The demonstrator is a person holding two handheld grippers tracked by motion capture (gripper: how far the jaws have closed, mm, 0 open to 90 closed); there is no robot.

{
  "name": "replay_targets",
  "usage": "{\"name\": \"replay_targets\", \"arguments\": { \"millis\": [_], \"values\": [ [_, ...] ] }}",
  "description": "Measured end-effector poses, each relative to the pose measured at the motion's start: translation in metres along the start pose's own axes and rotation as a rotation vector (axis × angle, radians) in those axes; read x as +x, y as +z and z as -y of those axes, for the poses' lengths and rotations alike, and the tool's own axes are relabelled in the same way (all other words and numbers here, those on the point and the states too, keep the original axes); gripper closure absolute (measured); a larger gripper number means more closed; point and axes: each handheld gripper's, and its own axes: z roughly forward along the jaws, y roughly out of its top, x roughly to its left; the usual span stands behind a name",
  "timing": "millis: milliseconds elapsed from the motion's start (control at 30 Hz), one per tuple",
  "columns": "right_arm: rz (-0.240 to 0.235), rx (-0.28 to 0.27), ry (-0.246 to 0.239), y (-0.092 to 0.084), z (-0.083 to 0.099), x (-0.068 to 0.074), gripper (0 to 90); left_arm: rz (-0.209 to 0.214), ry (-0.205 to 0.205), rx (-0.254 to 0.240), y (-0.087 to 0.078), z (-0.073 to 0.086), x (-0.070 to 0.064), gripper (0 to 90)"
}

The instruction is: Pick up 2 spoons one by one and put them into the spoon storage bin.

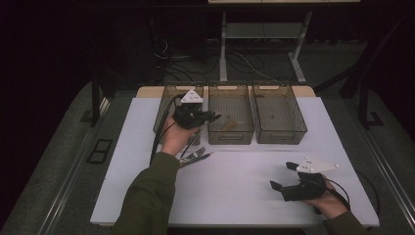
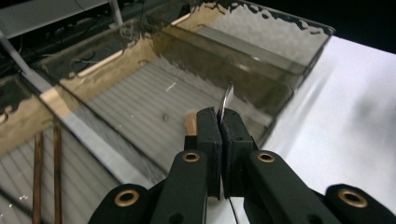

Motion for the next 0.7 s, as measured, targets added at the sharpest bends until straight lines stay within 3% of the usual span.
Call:
{"name": "replay_targets", "arguments": {
  "millis": [333,467,700],
  "values": [
    [-0.001,0.001,0.010,0.001,0.000,0.000,9.4,-0.025,0.042,-0.026,0.033,-0.041,0.007,87.3],
    [-0.011,0.004,0.004,0.002,0.000,0.001,9.4,-0.033,0.022,-0.043,0.048,-0.052,0.012,87.3],
    [-0.014,-0.009,0.005,0.001,0.000,0.000,9.4,-0.055,0.031,-0.022,0.075,-0.066,0.017,87.3]
  ]
}}
